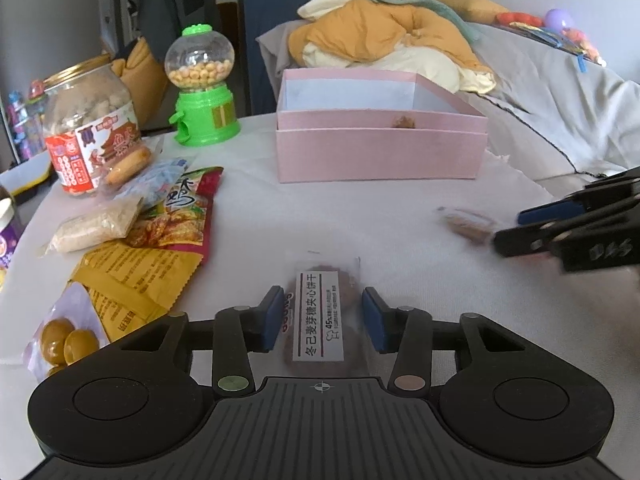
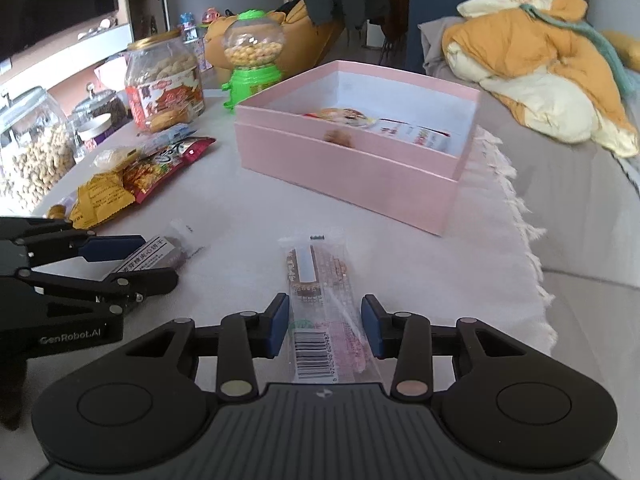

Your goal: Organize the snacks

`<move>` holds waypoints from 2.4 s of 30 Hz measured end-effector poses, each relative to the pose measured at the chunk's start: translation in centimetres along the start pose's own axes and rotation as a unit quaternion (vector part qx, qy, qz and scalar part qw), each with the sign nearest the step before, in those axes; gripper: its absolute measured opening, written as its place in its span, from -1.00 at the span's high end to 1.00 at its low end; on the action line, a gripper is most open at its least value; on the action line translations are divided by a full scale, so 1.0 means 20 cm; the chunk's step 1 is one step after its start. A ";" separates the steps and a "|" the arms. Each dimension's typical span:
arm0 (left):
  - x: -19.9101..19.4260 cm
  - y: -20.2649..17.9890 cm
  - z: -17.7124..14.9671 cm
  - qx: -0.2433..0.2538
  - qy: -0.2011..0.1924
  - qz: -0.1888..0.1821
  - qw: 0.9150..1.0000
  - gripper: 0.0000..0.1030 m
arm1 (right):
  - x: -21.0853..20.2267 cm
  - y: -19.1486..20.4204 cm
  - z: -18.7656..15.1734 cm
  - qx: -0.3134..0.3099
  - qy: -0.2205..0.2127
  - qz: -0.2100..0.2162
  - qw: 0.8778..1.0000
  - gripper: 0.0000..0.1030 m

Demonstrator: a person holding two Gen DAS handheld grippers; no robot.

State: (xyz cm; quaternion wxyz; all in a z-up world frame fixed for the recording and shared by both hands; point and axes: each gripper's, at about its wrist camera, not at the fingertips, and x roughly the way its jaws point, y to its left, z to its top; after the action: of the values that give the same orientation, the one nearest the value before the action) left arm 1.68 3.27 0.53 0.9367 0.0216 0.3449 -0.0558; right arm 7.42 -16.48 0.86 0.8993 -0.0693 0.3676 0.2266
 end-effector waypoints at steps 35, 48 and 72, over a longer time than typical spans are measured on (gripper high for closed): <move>-0.08 0.03 0.71 -0.030 -0.190 -0.112 0.975 0.11 | -0.14 -0.20 0.13 -0.008 -0.022 0.033 0.999 0.30; 0.28 0.48 0.68 -0.189 -0.139 -0.139 0.962 0.15 | -0.27 -0.34 0.52 0.049 -0.119 -0.009 0.992 0.29; -0.14 1.08 -0.14 -0.292 -0.133 0.036 0.946 0.15 | 0.96 1.00 1.03 -0.084 0.016 0.087 0.993 -0.59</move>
State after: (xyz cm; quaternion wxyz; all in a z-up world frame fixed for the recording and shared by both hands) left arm 0.30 25.17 0.15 0.9407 -0.2482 0.2173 0.0787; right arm 23.25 14.17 3.34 0.8612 -0.1157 0.3660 0.3332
